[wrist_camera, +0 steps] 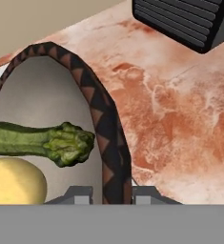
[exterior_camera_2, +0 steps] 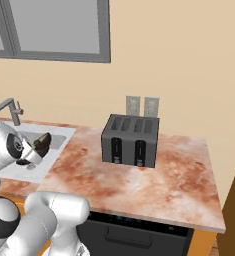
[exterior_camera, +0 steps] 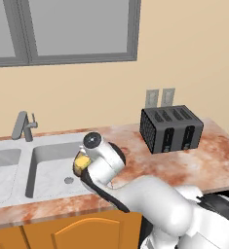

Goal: Dump the squash and potato from the bowl so the bowl can be washed. Place the bowl in the sink after clearing the leftovers.

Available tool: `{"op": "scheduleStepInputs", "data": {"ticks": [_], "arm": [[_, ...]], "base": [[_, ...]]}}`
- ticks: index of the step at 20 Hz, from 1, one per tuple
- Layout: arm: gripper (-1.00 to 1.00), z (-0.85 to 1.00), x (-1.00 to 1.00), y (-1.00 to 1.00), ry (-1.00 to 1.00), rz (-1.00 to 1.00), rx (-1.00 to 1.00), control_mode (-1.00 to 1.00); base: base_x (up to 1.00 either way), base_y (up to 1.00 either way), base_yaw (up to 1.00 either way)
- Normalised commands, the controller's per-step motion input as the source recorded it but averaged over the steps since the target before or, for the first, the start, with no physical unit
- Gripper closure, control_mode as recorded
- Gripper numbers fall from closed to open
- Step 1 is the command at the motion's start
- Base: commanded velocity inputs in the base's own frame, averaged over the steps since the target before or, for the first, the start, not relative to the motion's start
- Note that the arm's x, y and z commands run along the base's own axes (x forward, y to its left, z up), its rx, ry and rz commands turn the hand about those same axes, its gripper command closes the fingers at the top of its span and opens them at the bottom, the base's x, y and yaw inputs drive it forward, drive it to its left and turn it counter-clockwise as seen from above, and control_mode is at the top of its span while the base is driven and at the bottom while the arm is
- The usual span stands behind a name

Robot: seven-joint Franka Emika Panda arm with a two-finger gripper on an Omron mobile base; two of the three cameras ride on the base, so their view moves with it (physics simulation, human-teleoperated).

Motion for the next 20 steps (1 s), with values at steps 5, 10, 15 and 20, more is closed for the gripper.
{"op": "scheduleStepInputs", "data": {"ticks": [5,10,15,20], "arm": [[1.00,0.00,0.01,0.00,0.05,0.00,-0.05,-1.00],[1.00,-0.03,0.11,0.01,0.00,0.00,-0.07,-1.00],[1.00,-0.16,0.07,0.18,0.00,0.00,-0.21,-1.00],[1.00,-0.06,0.03,0.09,0.06,0.00,-0.19,-1.00]], "base": [[0.00,0.00,0.00],[0.00,0.00,0.00],[0.00,0.00,0.00],[0.00,0.00,0.00]]}}
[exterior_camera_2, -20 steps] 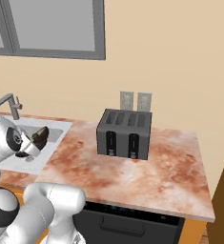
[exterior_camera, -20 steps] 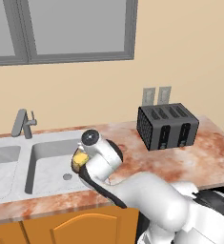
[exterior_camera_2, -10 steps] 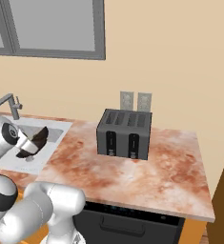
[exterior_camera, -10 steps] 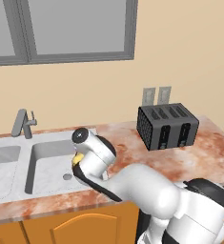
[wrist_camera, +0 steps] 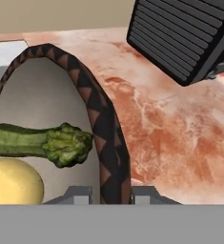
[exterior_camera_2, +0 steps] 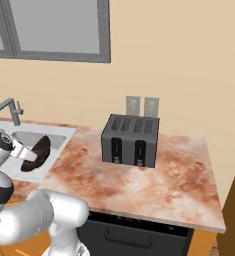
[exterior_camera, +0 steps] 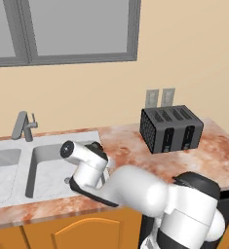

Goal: Dump the squash and potato from the bowl so the bowl can be washed. Place the bowl in the sink after clearing the leftovers.

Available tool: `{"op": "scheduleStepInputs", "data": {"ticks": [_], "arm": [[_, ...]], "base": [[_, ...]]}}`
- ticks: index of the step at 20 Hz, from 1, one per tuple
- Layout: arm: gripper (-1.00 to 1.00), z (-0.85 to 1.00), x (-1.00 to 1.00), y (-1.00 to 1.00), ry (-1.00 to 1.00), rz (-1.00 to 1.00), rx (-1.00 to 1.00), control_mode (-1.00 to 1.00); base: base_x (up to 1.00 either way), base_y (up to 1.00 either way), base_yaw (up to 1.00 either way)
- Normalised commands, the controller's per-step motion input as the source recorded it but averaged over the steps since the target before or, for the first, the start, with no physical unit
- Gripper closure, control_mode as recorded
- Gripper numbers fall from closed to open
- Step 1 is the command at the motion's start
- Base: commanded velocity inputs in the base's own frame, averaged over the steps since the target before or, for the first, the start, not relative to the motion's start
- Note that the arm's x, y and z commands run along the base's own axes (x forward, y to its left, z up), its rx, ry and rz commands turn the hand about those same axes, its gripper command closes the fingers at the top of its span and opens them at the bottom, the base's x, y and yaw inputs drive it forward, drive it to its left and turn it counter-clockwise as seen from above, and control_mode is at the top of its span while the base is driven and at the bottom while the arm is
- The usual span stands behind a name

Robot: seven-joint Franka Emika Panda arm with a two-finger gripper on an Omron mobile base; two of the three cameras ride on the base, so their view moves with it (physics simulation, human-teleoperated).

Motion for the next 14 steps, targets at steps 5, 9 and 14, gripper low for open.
{"op": "scheduleStepInputs", "data": {"ticks": [5,9,14], "arm": [[1.00,0.00,0.08,0.03,0.01,0.00,-0.14,-1.00],[1.00,0.00,0.14,0.30,0.02,0.00,-0.26,-1.00],[1.00,0.00,0.07,0.28,0.04,0.00,-0.25,-1.00]], "base": [[0.00,0.00,0.00],[0.00,0.00,0.00],[0.00,0.00,0.00]]}}
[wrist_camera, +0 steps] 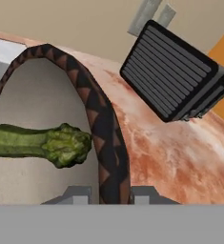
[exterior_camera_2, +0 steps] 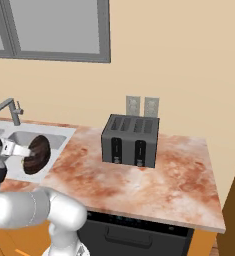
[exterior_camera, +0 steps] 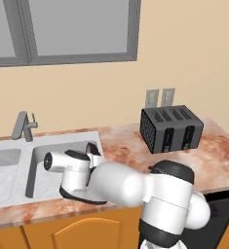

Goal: Dump the squash and potato from the bowl so the bowl can be washed. Place the bowl in the sink after clearing the leftovers.

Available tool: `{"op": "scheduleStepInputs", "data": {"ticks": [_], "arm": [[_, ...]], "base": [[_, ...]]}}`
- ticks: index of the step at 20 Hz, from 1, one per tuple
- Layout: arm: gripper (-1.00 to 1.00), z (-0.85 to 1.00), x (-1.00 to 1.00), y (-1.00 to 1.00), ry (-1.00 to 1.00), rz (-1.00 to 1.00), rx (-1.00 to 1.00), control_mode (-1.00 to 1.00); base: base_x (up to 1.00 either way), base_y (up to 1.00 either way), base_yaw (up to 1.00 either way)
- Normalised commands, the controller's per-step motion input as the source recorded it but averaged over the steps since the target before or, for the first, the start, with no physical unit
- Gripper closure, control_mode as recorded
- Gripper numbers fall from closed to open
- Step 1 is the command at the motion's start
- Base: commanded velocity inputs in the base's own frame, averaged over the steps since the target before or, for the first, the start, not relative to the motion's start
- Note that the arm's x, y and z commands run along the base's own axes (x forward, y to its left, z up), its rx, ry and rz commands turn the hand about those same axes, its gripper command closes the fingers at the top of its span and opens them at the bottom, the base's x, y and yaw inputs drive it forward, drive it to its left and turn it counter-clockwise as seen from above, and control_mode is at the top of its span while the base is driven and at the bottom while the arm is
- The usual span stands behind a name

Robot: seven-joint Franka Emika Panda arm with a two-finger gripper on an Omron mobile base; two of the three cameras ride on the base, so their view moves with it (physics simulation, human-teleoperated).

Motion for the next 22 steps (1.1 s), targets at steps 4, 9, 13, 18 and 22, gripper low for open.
{"op": "scheduleStepInputs", "data": {"ticks": [4,9,13,18,22], "arm": [[1.00,0.00,0.17,0.28,0.03,0.00,-0.20,-1.00],[1.00,0.00,0.11,0.32,0.03,0.00,-0.24,-1.00],[1.00,0.03,0.02,0.26,0.00,0.00,-0.23,-1.00],[1.00,0.14,0.00,0.31,0.00,0.00,-0.25,-1.00],[1.00,0.29,0.00,0.22,0.00,0.00,-0.21,-1.00]], "base": [[0.00,0.00,0.00],[0.00,0.00,0.00],[0.00,0.00,0.00],[0.00,0.00,0.00],[0.00,0.00,0.00]]}}
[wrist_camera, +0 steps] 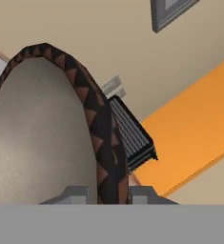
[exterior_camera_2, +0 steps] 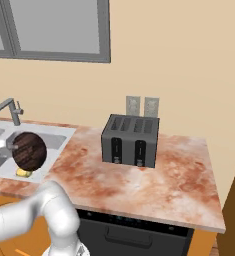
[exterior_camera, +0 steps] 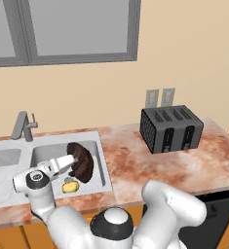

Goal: Dump the squash and potato from the bowl so the bowl can be washed. Place the bowl in the sink after clearing the leftovers.

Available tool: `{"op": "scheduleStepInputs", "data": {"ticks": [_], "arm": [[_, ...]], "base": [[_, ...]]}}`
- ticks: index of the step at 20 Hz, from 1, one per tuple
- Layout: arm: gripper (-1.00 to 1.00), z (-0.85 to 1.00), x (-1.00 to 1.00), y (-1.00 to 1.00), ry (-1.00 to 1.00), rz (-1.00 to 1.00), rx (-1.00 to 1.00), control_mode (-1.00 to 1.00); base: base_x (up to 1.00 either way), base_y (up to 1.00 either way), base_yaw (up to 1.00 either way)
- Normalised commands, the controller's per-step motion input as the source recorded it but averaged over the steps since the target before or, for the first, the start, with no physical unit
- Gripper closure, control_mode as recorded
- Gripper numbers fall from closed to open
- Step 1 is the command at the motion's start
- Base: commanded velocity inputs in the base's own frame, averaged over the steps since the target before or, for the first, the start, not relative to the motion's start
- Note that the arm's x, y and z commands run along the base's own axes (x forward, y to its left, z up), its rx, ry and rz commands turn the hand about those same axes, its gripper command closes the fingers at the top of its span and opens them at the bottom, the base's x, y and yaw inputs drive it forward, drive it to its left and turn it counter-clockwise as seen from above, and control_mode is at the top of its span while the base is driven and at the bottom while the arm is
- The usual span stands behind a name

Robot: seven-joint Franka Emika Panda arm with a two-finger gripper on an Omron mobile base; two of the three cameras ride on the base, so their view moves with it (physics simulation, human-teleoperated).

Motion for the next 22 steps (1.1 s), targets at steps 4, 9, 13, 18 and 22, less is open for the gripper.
{"op": "scheduleStepInputs", "data": {"ticks": [4,9,13,18,22], "arm": [[1.00,0.25,0.00,0.01,0.00,0.00,-0.09,-1.00],[1.00,0.03,-0.15,-0.10,0.00,0.01,0.06,-1.00],[1.00,0.07,-0.43,-0.61,-0.03,0.00,0.40,-1.00],[1.00,0.22,-0.44,-0.63,-0.12,0.00,0.53,-1.00],[1.00,0.58,-0.31,-0.52,-0.18,0.00,0.47,-1.00]], "base": [[0.00,0.00,0.00],[0.00,0.00,0.00],[0.00,0.00,0.00],[0.00,0.00,0.00],[0.00,0.00,0.00]]}}
